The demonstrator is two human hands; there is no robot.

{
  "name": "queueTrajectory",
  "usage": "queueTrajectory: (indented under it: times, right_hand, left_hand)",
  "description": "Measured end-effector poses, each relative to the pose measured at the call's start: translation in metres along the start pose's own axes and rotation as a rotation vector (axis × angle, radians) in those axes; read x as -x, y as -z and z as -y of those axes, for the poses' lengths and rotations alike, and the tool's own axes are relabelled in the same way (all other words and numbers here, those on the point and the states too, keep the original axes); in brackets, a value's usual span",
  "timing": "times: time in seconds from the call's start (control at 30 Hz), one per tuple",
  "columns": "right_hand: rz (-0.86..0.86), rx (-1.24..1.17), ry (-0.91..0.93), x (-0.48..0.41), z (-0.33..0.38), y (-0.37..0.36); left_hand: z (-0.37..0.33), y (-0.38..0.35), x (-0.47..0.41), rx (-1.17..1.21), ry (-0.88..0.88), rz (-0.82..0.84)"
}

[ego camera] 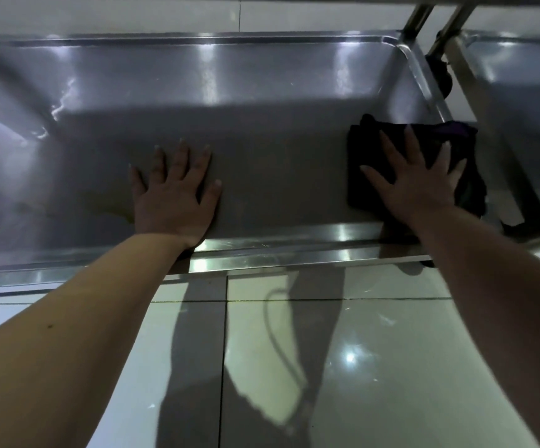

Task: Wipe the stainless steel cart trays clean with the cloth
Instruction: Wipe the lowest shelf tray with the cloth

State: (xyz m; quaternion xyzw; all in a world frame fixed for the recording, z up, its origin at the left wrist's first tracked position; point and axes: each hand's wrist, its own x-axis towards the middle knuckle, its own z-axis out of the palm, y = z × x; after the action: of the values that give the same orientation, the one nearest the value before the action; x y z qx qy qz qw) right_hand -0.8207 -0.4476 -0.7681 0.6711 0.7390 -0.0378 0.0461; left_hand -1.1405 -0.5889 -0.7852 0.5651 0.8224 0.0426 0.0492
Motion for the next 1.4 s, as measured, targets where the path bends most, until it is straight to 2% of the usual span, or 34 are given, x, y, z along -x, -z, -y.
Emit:
queueTrajectory:
  times: [0.07, 0.17, 0.23, 0.3, 0.37, 0.5, 0.57, 0.67, 0.8, 0.9, 0.97, 1.07, 1.13, 1.2, 1.3, 1.4]
  right_hand:
    - [0.002, 0.004, 0.057, 0.020, 0.044, -0.006]
    - [0.015, 0.033, 0.261, 0.067, 0.125, -0.020]
    - [0.031, 0.018, 0.346, 0.089, 0.156, -0.023]
    - [0.026, 0.005, 0.352, 0.085, 0.145, -0.022]
    - [-0.007, 0.030, 0.306, 0.069, 0.102, -0.019]
    - [0.079, 0.046, 0.045, 0.040, -0.008, -0.003]
    - [0.099, 0.035, -0.044, 0.040, -0.027, -0.001]
    - [0.085, 0.008, -0.085, 0.049, 0.012, -0.007]
    - [0.039, -0.015, 0.122, 0.079, 0.124, -0.016]
    - [0.051, -0.028, 0.240, 0.102, 0.177, -0.016]
    - [0.080, -0.073, 0.278, 0.098, 0.172, -0.012]
    - [0.002, -0.172, 0.219, 0.075, 0.132, 0.001]
    - [-0.028, -0.221, 0.117, 0.058, 0.099, 0.007]
    - [0.043, -0.257, 0.057, 0.051, 0.073, 0.005]
    - [0.080, -0.287, 0.088, 0.056, 0.056, -0.008]
    - [0.005, -0.225, 0.151, 0.061, 0.053, -0.019]
  left_hand:
    - [0.000, 0.001, 0.001, 0.006, 0.001, 0.006]
    - [-0.001, 0.003, 0.000, 0.010, 0.010, 0.004]
    - [0.001, 0.003, 0.001, 0.009, 0.011, -0.003]
    - [0.003, 0.003, 0.002, 0.013, 0.005, -0.001]
    - [0.003, 0.003, 0.002, 0.015, -0.001, 0.007]
    - [0.002, 0.003, 0.001, 0.023, 0.005, 0.008]
    - [0.000, 0.002, 0.002, 0.020, 0.008, 0.007]
    - [-0.002, 0.002, 0.003, 0.003, 0.008, 0.010]
    - [-0.001, 0.005, -0.003, 0.030, 0.015, 0.023]
    - [0.001, 0.014, 0.000, 0.181, 0.030, -0.014]
    - [-0.001, 0.024, 0.004, 0.277, 0.027, -0.059]
    - [-0.027, 0.038, 0.007, 0.264, -0.126, -0.113]
    - [-0.063, 0.038, 0.010, 0.214, -0.239, -0.084]
    - [-0.103, 0.026, 0.018, 0.111, -0.282, -0.025]
    - [-0.134, 0.002, 0.023, 0.005, -0.135, 0.141]
    - [-0.133, -0.011, 0.017, -0.050, -0.055, 0.128]
